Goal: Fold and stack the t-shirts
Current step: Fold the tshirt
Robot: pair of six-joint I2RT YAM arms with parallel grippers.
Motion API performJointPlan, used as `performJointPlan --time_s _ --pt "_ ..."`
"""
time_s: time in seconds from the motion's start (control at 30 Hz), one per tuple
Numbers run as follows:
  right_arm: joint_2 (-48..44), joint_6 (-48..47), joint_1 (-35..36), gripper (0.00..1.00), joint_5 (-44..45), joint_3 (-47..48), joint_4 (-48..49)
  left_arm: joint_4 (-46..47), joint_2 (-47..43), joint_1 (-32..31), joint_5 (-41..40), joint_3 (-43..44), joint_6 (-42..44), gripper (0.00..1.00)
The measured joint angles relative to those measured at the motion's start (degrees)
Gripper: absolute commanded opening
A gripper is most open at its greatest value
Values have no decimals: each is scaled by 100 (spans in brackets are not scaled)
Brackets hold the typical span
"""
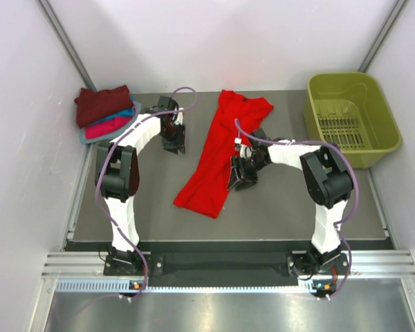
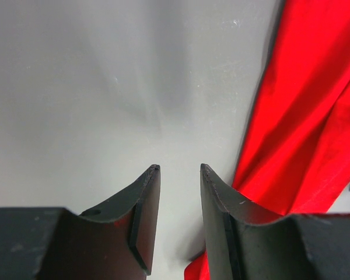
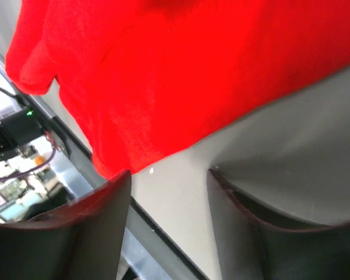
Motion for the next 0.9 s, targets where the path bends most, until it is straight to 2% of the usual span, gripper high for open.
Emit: performJointPlan --time_s 0.07,0.23,0.3,0.37,0.4,0.67,0.9 --pt "133 -31 20 37 50 107 -15 0 -2 0 4 0 -7 39" --pt "326 -33 109 36 48 302 -13 4 -42 24 26 -81 -9 39" --pt "345 -50 146 24 55 326 7 2 -66 46 35 -136 -13 39" --pt "374 -66 179 5 116 326 17 4 -68 76 46 -160 -24 39" --pt "385 -94 188 1 190 326 20 2 -68 92 46 -164 -28 39" --pt "319 -214 153 0 273 225 -35 4 -68 155 107 -157 -52 39" --pt "-98 -487 -227 0 522 -219 -452 -2 -63 160 214 -7 -66 39"
